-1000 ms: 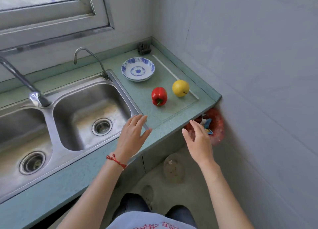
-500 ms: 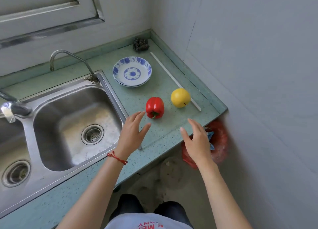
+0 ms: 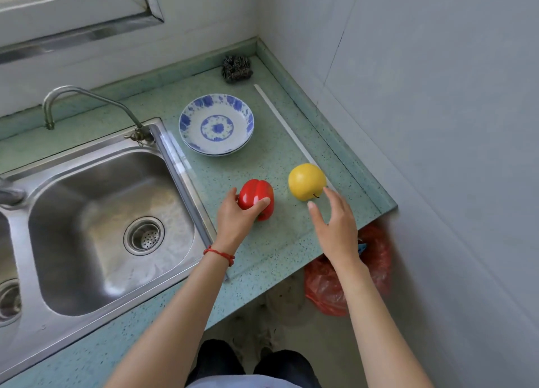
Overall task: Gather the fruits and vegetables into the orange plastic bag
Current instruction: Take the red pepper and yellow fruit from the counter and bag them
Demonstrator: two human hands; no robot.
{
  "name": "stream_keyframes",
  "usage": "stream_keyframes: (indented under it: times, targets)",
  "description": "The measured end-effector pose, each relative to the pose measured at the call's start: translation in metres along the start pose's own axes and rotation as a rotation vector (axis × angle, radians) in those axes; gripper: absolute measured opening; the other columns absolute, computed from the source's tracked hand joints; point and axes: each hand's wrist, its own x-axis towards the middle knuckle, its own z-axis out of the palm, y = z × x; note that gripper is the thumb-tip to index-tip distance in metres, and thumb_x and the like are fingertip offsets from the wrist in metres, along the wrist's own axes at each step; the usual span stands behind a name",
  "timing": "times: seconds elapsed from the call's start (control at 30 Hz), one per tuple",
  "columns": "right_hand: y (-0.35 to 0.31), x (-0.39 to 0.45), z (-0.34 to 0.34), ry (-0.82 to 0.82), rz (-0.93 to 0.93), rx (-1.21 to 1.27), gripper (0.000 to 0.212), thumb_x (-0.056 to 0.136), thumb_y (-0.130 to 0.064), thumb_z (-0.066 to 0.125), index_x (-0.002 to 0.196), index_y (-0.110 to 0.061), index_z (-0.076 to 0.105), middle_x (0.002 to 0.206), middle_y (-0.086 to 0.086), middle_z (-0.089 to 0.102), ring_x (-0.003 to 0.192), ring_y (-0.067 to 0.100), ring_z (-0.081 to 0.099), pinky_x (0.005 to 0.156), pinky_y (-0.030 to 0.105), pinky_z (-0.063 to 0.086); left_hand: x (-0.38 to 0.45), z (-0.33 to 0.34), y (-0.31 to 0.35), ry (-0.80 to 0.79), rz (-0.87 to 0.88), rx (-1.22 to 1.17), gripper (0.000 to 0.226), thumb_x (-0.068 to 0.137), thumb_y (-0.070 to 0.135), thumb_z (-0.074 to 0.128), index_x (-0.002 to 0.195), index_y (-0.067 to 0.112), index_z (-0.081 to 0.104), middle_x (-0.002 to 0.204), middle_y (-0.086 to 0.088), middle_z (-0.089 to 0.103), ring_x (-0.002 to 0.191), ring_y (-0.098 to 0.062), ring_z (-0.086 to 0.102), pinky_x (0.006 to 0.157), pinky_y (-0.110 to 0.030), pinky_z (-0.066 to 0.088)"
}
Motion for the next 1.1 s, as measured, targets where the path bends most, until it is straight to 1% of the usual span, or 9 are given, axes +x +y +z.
stream_keyframes:
  times: [0.1,0.23,0.4,0.53,0.67,0.77,0.97,1.03,1.1]
  targets:
    - [0.0,0.015,0.005,0.018,0.011,-0.006,0.054,0.09,-0.037,0.051,0.137,-0.012,0.037,0.142,0.01,0.042,0.132,0.024,0.036,0.106,0.039,0.034,0.006,0.005,-0.001,0.006,-0.032,0.006,0.081,0.07,0.045,0.072,0.135,0.012,0.037,0.127,-0.011,0.054,0.11,-0.028,0.054,0.093,-0.046,0.048]
    - [-0.001,0.035,0.013,0.025,0.036,-0.018,0.058,0.088,-0.038,0.055,0.137,-0.013,0.037,0.143,0.011,0.04,0.131,0.025,0.037,0.104,0.044,0.037,0.013,0.006,0.0,-0.007,-0.037,-0.017,0.07,0.072,0.039,0.073,0.129,0.013,0.043,0.121,-0.009,0.056,0.104,-0.026,0.054,0.09,-0.043,0.05]
    - [-0.001,0.051,0.022,-0.014,0.091,-0.012,0.071,0.081,-0.047,0.061,0.139,-0.02,0.029,0.145,0.008,0.035,0.13,0.025,0.037,0.095,0.043,0.041,0.017,0.001,-0.004,-0.034,-0.063,-0.085,0.068,0.071,0.038,0.074,0.128,0.015,0.045,0.115,-0.007,0.056,0.1,-0.024,0.056,0.088,-0.043,0.052]
    - [-0.003,0.055,0.025,-0.024,0.146,0.024,0.076,0.081,-0.044,0.063,0.142,-0.019,0.025,0.146,0.008,0.033,0.129,0.027,0.039,0.094,0.041,0.041,0.015,-0.007,-0.009,-0.025,-0.078,-0.163,0.065,0.071,0.036,0.073,0.126,0.015,0.046,0.112,-0.007,0.057,0.098,-0.024,0.058,0.084,-0.042,0.054]
    - [-0.004,0.054,0.026,-0.018,0.183,0.107,0.076,0.08,-0.041,0.066,0.141,-0.016,0.028,0.143,0.01,0.036,0.125,0.027,0.043,0.09,0.033,0.04,0.008,-0.017,-0.014,0.002,-0.078,-0.228,0.063,0.073,0.033,0.072,0.127,0.014,0.046,0.108,-0.003,0.056,0.096,-0.022,0.058,0.083,-0.04,0.055]
    - [-0.006,0.049,0.028,-0.032,0.176,0.154,0.074,0.078,-0.04,0.068,0.139,-0.017,0.032,0.142,0.009,0.039,0.124,0.026,0.043,0.093,0.034,0.04,0.001,-0.026,-0.021,0.041,-0.101,-0.297,0.061,0.073,0.03,0.073,0.126,0.013,0.046,0.106,-0.001,0.055,0.098,-0.022,0.058,0.086,-0.043,0.054]
    - [-0.017,0.03,0.04,-0.133,0.168,0.301,0.071,0.075,-0.04,0.07,0.136,-0.02,0.038,0.136,0.007,0.046,0.114,0.026,0.052,0.092,0.043,0.049,-0.021,-0.047,-0.041,0.134,-0.108,-0.376,0.062,0.074,0.03,0.072,0.128,0.014,0.046,0.114,-0.005,0.055,0.101,-0.023,0.057,0.085,-0.042,0.055]
    - [-0.025,0.023,0.046,-0.171,0.171,0.349,0.069,0.076,-0.038,0.07,0.135,-0.02,0.04,0.134,0.006,0.047,0.109,0.023,0.054,0.085,0.035,0.051,-0.032,-0.057,-0.048,0.185,-0.105,-0.429,0.057,0.075,0.027,0.071,0.126,0.013,0.047,0.11,-0.003,0.056,0.099,-0.021,0.057,0.081,-0.038,0.055]
    - [-0.036,0.015,0.054,-0.22,0.159,0.386,0.066,0.077,-0.036,0.07,0.134,-0.019,0.041,0.128,0.003,0.049,0.101,0.018,0.053,0.072,0.02,0.046,-0.044,-0.068,-0.057,0.239,-0.099,-0.485,0.052,0.076,0.023,0.07,0.123,0.014,0.049,0.104,0.001,0.057,0.096,-0.019,0.058,0.077,-0.033,0.056]
